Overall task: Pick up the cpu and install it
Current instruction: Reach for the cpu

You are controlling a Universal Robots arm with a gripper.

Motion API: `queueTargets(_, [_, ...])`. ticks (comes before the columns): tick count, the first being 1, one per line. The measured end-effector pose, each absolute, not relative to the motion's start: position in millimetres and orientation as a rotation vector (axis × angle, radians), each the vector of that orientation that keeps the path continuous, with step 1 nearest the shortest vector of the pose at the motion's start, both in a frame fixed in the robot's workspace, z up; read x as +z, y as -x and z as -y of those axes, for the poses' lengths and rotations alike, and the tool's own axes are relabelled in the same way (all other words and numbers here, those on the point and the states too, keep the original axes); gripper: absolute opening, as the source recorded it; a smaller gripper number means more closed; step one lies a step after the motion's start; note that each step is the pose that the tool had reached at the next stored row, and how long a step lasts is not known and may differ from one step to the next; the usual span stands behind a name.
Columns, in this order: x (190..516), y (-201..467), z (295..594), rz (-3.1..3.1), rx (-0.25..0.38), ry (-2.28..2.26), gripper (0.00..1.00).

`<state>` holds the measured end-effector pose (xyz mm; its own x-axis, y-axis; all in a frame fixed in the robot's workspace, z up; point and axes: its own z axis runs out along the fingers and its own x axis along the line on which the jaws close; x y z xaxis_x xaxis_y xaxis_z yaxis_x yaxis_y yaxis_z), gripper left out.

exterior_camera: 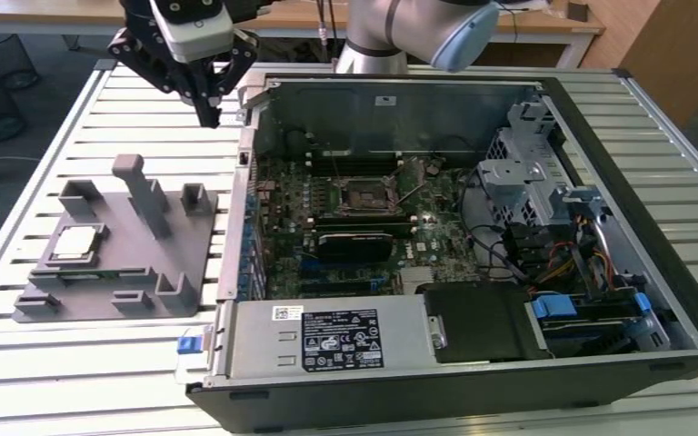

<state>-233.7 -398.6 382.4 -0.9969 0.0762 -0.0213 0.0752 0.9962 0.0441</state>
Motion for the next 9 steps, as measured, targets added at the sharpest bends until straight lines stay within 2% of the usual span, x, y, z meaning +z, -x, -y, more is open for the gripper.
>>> queueTargets(9, [381.9, 240.5, 398.6, -3.116, 0.068, -0.118, 0.11])
